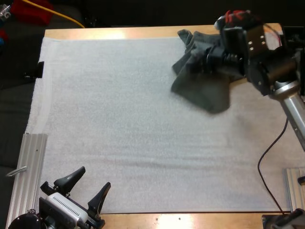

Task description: Pick towel from pile, fold and stack

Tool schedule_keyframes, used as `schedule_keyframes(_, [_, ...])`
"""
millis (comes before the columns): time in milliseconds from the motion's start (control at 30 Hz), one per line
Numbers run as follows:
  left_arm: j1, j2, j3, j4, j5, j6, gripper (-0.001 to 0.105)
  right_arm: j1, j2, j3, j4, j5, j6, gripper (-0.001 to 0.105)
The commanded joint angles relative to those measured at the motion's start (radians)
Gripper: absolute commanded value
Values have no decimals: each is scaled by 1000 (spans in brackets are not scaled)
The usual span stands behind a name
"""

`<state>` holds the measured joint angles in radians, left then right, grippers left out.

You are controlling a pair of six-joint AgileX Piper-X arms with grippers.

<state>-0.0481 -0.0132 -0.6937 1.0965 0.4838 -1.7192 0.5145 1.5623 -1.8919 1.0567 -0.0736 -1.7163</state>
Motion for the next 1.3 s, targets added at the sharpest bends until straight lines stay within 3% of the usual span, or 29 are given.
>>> schedule_keyframes(0, [-4,-126,-6,-10,7,-8,68,16,-12,-14,20,10,-17,1])
schedule_keyframes(167, [-4,-126,-6,-10,7,-8,68,98,-12,-14,64,26,-17,1])
schedule_keyframes(467, [-4,-126,-6,-10,7,-8,68,251,-3,15,115,160,-12,1])
schedule_keyframes(967, [-4,-126,-6,-10,7,-8,68,396,8,275,-28,158,83,1])
schedule_keyframes(1067, [-4,-126,-6,-10,7,-8,68,396,8,304,-44,116,83,10])
schedule_keyframes(1167, [-4,-126,-6,-10,7,-8,68,396,8,310,-44,49,83,30])
schedule_keyframes(1233, [-4,-126,-6,-10,7,-8,68,396,8,310,-51,20,83,52])
schedule_keyframes(1267, [-4,-126,-6,-10,7,-8,68,396,8,310,-56,14,83,58])
